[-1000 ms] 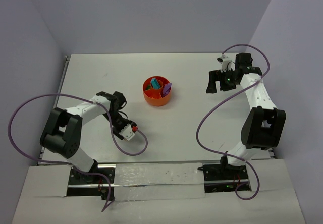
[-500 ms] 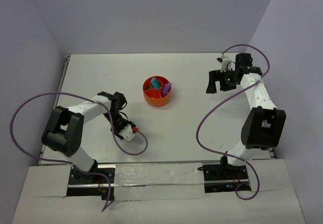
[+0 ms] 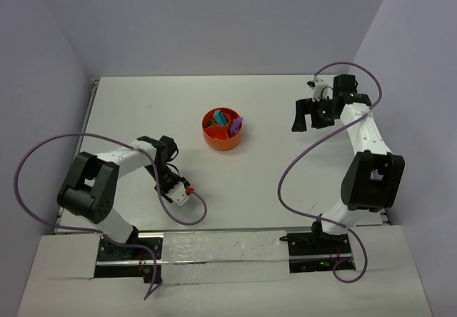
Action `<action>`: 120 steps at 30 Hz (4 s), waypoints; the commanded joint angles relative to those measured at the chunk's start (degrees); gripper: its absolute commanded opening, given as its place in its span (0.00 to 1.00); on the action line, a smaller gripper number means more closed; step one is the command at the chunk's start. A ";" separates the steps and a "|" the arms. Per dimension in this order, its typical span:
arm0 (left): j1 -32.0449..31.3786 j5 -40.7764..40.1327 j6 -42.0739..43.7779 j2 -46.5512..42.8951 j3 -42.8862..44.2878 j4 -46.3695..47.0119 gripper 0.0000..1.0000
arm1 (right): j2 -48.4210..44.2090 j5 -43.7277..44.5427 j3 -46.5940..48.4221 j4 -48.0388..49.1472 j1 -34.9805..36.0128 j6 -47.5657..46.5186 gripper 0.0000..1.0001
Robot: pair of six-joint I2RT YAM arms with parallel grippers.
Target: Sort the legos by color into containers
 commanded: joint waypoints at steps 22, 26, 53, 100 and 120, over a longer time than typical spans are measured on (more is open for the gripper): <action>-2.27 9.69 -7.46 -2.36 7.97 11.16 0.01 | 0.39 -0.16 3.44 -0.14 -0.47 0.61 1.00; -4.23 12.96 -34.86 -3.32 13.66 25.28 0.00 | -0.25 -0.25 3.00 0.55 -0.47 1.02 1.00; -6.51 2.28 -74.67 4.07 26.82 37.34 0.00 | 1.09 0.05 5.14 3.10 -0.47 2.27 1.00; -4.80 -1.49 -73.09 6.99 28.72 35.62 0.65 | 2.43 -0.69 8.29 1.73 -0.42 1.99 1.00; 19.65 -12.40 -120.64 5.38 46.42 18.04 0.99 | -8.71 6.45 -0.54 25.57 5.46 10.79 1.00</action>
